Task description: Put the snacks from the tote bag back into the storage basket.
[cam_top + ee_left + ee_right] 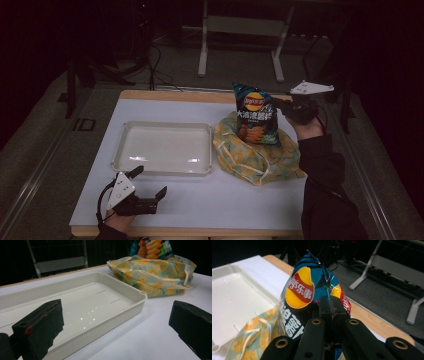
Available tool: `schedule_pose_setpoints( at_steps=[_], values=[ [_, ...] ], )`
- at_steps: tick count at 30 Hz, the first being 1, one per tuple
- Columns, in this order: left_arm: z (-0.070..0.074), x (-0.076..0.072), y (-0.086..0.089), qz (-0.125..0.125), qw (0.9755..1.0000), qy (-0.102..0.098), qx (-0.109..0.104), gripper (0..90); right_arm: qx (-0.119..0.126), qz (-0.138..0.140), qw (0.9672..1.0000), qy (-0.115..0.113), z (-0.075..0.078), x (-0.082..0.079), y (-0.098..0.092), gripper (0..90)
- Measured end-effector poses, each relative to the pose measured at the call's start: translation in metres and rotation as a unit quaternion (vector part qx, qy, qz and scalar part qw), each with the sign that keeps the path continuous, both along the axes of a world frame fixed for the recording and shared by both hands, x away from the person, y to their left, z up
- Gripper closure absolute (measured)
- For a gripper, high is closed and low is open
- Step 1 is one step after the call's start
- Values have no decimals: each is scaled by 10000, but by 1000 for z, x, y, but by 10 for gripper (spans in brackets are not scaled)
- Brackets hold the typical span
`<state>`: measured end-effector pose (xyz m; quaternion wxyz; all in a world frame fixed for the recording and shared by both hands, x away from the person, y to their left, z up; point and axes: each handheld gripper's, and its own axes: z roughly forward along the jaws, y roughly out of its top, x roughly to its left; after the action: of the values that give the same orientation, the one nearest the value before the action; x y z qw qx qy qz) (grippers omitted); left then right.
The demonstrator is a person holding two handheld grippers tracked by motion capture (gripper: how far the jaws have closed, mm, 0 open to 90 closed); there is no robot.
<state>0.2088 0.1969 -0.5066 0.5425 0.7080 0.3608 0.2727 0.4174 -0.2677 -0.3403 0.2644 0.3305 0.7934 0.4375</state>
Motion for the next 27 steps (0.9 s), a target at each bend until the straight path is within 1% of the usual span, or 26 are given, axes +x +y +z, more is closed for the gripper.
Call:
schedule_pose_setpoints(
  at_steps=[3,5,6,7,10,14,21,27],
  values=[
    [0,0,0,-2,10000,4,-4,0,27,-39,9999,-114,13,-2,-1,900],
    [0,0,0,-2,10000,6,-12,0,91,-43,9998,-191,22,-4,-2,900],
    [0,0,0,-2,10000,6,-12,0,91,-43,9998,-191,22,-4,-2,900],
    [0,0,0,-4,10000,4,4,0,122,-62,9997,-226,26,-5,-1,900],
    [0,0,0,-6,10000,9,-7,0,111,-55,9994,-336,43,-8,2,900],
    [0,0,0,-3,10000,1,-26,0,51,-47,9990,-453,58,-11,12,900],
    [0,0,0,-15,10000,1,-29,0,54,103,9986,-512,72,-16,31,900],
    [0,0,-1,-23,10000,3,-51,0,88,287,9982,-526,76,-21,52,900]
  ],
)
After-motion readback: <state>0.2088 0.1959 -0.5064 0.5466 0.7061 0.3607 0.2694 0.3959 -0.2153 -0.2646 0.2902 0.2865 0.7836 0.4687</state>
